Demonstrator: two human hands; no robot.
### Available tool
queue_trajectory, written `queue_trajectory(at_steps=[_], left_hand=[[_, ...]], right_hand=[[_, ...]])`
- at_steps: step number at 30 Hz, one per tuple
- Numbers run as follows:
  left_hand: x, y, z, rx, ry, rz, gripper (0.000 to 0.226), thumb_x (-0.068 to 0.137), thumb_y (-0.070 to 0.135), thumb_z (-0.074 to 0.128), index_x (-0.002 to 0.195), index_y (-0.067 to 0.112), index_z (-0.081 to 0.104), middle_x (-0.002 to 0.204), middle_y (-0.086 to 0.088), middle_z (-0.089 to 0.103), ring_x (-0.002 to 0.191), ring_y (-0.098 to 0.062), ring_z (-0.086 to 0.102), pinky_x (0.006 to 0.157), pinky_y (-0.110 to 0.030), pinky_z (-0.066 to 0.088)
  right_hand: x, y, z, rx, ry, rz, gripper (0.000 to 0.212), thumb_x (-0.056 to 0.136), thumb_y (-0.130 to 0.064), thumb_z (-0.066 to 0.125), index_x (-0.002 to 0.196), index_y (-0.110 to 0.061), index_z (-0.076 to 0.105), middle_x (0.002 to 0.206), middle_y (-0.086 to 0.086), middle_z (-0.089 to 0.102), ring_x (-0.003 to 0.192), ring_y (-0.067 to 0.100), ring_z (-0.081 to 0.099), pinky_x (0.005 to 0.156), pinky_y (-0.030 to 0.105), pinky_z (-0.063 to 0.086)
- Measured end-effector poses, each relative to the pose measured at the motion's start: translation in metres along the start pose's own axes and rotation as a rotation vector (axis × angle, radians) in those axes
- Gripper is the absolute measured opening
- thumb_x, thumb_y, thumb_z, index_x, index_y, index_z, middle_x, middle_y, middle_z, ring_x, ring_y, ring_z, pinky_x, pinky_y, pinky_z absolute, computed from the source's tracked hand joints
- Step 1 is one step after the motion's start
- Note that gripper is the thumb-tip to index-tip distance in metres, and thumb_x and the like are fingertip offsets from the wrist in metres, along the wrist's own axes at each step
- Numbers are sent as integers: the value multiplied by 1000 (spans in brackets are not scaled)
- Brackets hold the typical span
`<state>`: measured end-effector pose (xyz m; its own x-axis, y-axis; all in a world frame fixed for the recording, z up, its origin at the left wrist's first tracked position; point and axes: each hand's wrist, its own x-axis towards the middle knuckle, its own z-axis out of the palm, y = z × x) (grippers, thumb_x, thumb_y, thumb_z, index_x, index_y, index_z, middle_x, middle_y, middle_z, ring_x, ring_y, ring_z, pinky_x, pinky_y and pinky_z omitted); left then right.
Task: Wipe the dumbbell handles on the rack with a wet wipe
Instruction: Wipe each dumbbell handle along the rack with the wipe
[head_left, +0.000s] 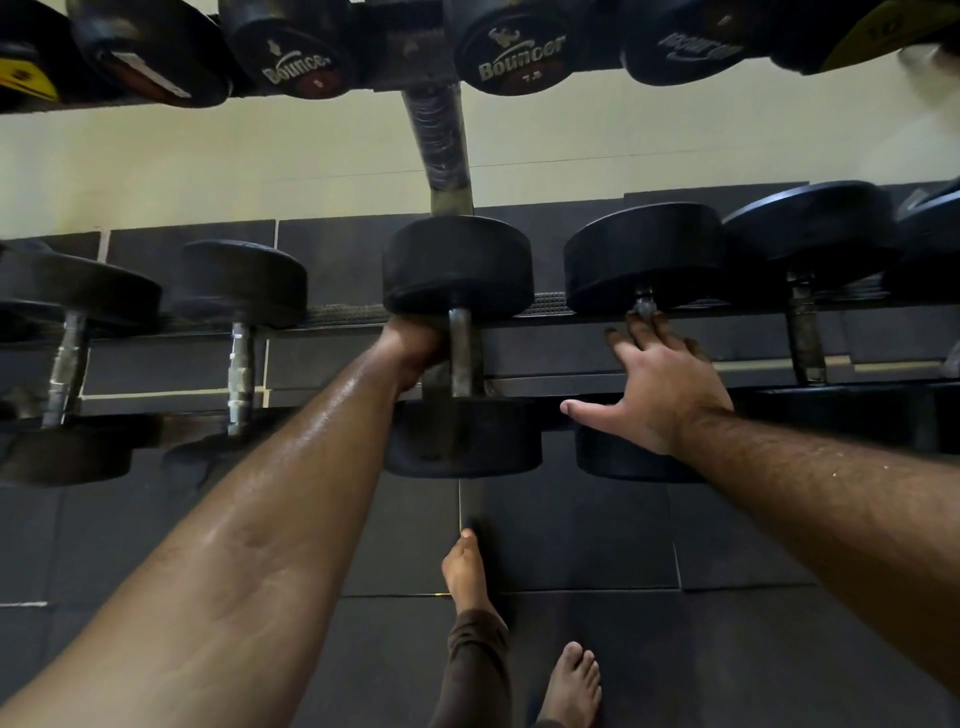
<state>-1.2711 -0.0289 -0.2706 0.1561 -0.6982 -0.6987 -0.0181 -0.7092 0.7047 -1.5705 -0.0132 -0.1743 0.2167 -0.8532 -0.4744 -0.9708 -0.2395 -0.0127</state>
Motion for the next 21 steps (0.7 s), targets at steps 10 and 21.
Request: queue_trajectory(at_steps=[10, 21], left_hand=[[-3, 3, -17, 345, -124, 35, 19, 94, -8, 62, 104, 4, 73, 88, -13, 75, 72, -22, 73, 57, -26, 57], [-49, 59, -15, 478, 46, 20, 9, 89, 2, 65, 86, 0, 73, 75, -17, 72, 61, -24, 65, 50, -29, 53]], right_hand=[[1, 1, 1, -25, 3, -7, 134, 65, -110, 24, 169, -26, 29, 180, 2, 9, 166, 24, 1, 131, 54, 20], [-2, 5, -1, -11, 72, -38, 127, 67, -107, 33, 161, -23, 41, 173, 7, 32, 160, 30, 27, 125, 55, 32]])
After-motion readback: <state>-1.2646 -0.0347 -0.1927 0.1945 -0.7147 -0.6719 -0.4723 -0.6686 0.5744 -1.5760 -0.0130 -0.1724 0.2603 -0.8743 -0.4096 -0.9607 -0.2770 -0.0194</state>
